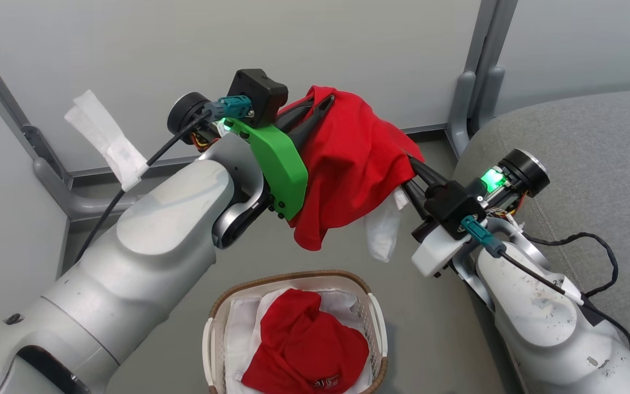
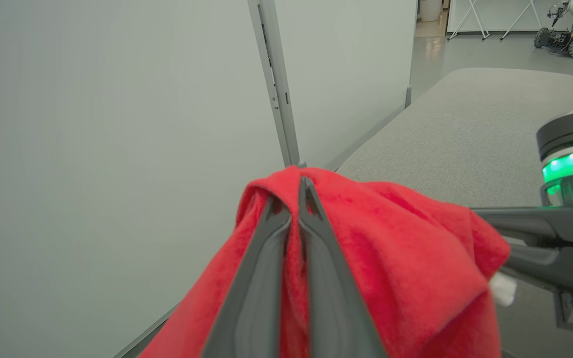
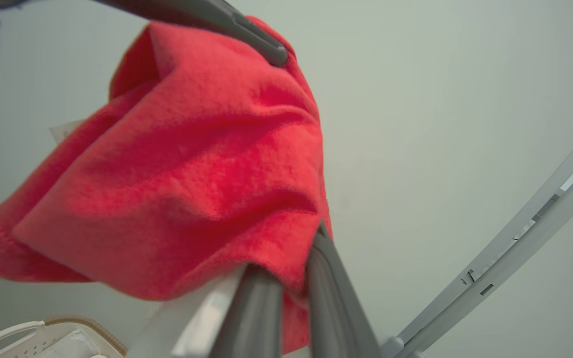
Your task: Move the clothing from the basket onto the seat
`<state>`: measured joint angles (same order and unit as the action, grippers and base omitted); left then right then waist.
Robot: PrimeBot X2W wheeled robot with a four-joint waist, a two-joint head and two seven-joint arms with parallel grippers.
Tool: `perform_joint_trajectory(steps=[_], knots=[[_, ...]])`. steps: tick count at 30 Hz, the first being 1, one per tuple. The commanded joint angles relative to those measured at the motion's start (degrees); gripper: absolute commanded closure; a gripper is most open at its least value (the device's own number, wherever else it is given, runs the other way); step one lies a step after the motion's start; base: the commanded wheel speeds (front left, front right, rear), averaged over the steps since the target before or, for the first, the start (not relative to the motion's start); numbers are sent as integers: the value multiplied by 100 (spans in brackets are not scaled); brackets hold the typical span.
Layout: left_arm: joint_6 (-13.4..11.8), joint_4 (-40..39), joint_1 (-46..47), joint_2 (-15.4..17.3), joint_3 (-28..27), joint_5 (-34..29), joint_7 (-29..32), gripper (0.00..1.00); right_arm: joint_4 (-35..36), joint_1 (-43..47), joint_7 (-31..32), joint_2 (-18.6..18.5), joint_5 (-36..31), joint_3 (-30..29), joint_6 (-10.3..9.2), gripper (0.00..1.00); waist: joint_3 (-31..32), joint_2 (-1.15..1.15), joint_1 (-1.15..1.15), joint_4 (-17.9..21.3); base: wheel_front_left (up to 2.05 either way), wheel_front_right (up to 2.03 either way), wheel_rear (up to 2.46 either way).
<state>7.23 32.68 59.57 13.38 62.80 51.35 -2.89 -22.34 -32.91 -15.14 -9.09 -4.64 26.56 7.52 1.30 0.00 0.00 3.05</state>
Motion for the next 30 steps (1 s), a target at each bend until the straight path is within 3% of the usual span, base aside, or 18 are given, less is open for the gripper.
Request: perform_joint_trajectory(steps=[1, 4, 5, 6, 7, 8, 21, 30], knots=[[5, 8, -3, 27, -6, 39, -19, 100, -20, -101, -2, -11, 49, 1, -6, 100, -15, 0, 0, 6, 0, 0, 0], [-27, 0, -36, 37, -36, 67, -73, 100, -36, -115, -2, -21, 76, -65, -6, 100, -40, 0, 0, 20, 0, 0, 0], [-32, -4, -45, 39, -53, 68, -98, 91, -37, -125, -2, -20, 80, -94, -6, 100, -46, 0, 0, 26, 0, 0, 0], [-40, -7, -60, 41, -61, 75, -138, 63, -48, -131, -2, -22, 87, -146, -6, 100, -53, 0, 0, 34, 0, 0, 0], [-47, -9, -75, 43, -68, 82, -147, 26, -56, -133, -2, -21, 91, -188, -6, 100, -59, 0, 0, 39, 0, 0, 0], [-52, -10, -96, 47, -75, 85, -183, 0, -64, -133, -2, -16, 89, -263, -6, 100, -67, 0, 0, 47, 0, 0, 0], [-46, -148, -463, 122, -39, 175, -482, 0, -65, -112, -2, -158, -38, -1030, -7, 100, -215, 0, 0, 265, 0, 0, 0], [-164, -428, -931, 174, 157, -12, -801, 0, 69, 147, -2, -376, -67, -1689, -7, 100, -387, 0, 0, 822, 0, 0, 0]])
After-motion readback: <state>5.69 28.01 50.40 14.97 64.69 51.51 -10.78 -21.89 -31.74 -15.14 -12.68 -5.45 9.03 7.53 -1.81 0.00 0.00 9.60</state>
